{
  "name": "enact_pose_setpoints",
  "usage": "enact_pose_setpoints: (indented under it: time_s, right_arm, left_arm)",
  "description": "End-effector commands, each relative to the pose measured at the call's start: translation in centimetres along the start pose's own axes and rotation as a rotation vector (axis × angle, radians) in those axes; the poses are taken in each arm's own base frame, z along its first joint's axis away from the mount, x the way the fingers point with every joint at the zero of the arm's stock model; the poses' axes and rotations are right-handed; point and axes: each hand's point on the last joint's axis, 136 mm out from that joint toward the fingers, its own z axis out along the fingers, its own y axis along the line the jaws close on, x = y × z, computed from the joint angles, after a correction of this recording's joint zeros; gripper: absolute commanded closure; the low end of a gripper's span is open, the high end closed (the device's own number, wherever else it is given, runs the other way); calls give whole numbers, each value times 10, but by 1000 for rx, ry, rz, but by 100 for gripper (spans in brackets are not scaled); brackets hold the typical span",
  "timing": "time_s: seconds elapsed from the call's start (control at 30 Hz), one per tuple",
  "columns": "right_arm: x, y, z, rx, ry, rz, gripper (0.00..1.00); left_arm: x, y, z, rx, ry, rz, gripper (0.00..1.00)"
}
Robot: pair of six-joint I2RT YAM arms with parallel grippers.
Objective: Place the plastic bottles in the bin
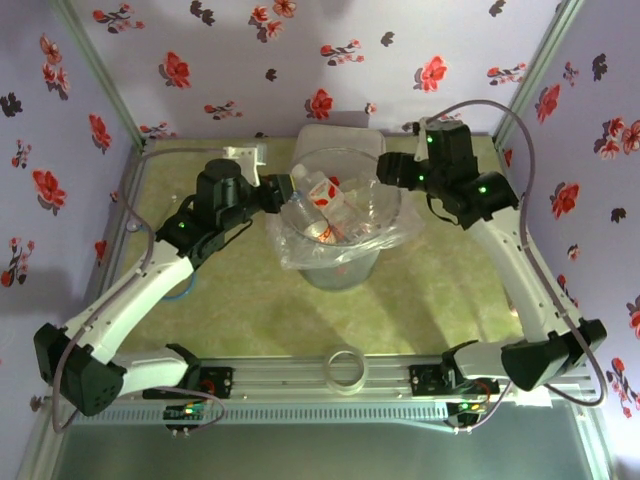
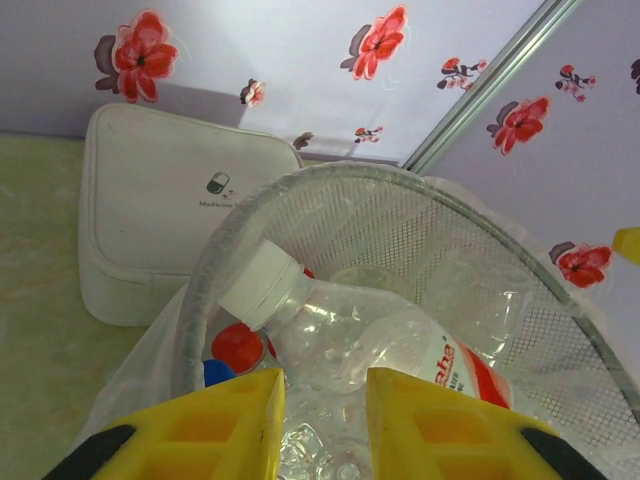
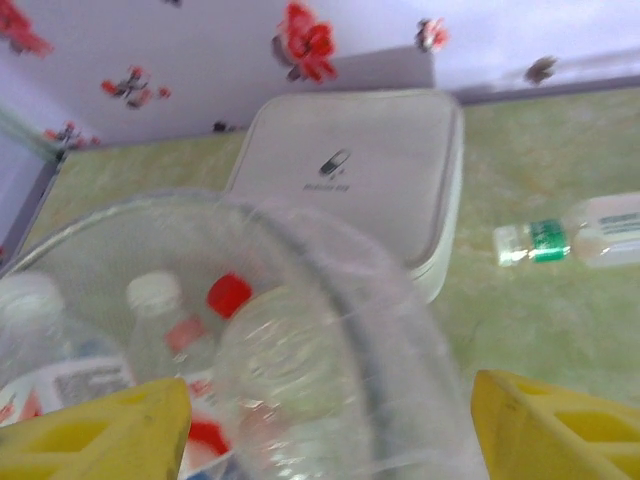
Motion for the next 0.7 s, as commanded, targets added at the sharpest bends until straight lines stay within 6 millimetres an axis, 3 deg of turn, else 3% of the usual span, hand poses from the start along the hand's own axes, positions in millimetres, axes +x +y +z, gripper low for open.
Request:
enact_pose_setpoints:
  time_s: [0.0, 0.13, 0.3, 0.47, 0.67]
  right_arm:
    - [-29, -37, -3, 127, -136, 108, 23]
    - [-29, -91, 22, 243, -182, 315, 19]
    - [-10, -131, 69, 324, -243, 517, 17]
    - [8, -162, 117, 440, -253, 615, 17]
    - [24, -180, 183, 433, -194, 683, 18]
  left_arm:
    - [50, 15, 1, -52, 177, 54, 68]
    - [37, 8, -5, -29, 125, 50, 52]
    - [17, -3, -17, 2, 63, 51, 33]
    - [-4, -8, -38, 16, -1, 59, 26]
    - [-18, 2, -66, -29, -65, 53, 18]
